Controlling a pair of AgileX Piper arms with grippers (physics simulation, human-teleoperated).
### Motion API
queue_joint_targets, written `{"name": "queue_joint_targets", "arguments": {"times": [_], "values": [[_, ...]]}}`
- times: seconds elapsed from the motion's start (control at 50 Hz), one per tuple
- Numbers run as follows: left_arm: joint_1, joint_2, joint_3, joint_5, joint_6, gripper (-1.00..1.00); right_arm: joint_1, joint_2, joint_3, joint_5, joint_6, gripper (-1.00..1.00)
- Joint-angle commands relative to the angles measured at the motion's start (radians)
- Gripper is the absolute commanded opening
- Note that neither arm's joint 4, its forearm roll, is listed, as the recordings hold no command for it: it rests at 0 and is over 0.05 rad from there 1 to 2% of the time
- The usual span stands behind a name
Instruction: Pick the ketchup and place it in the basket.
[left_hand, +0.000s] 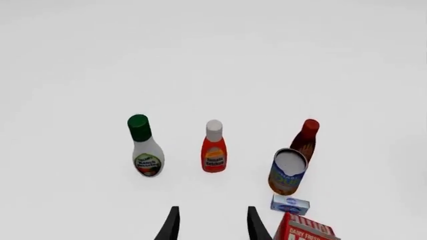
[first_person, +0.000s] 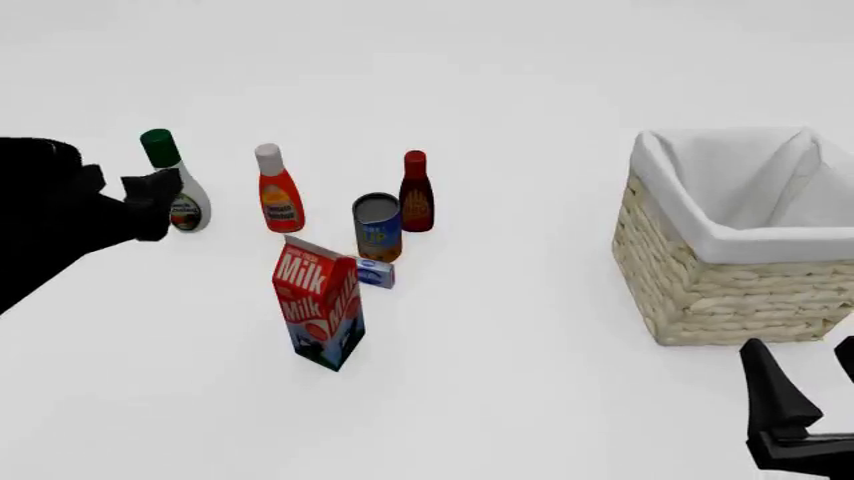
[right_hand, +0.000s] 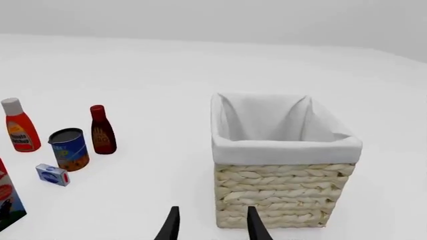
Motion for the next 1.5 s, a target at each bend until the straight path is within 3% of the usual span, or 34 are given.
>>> {"name": "queue_joint_targets", "arguments": {"times": [0.02,0.06,0.08,0.12,0.24,0.46,1.1,1.38,1.5], "values": [[-0.016,0.195,-0.201,0.085,-0.025,1.0,0.001,0.018,0.0,-0.014,-0.001,1.0],[-0.036,0.214,-0.243,0.112,-0.036,1.0,0.001,0.025,0.0,-0.019,-0.002,1.0],[-0.032,0.208,-0.26,0.113,0.003,1.0,-0.001,0.027,0.0,-0.021,-0.002,1.0],[-0.04,0.205,-0.27,0.118,0.006,1.0,-0.001,0.026,0.0,-0.019,-0.003,1.0],[-0.057,0.296,-0.409,0.202,-0.038,1.0,0.001,0.042,0.0,-0.03,-0.007,1.0],[-0.056,0.413,-0.548,0.267,0.007,1.0,-0.004,0.066,0.0,-0.047,-0.001,1.0],[0.063,0.737,-0.847,0.386,0.097,1.0,-0.006,0.158,0.0,-0.119,0.004,1.0],[0.045,0.822,-0.933,0.401,0.112,1.0,-0.008,0.208,0.0,-0.16,0.005,1.0],[0.028,0.87,-0.993,0.428,0.087,1.0,-0.008,0.235,0.0,-0.18,0.006,1.0]]}}
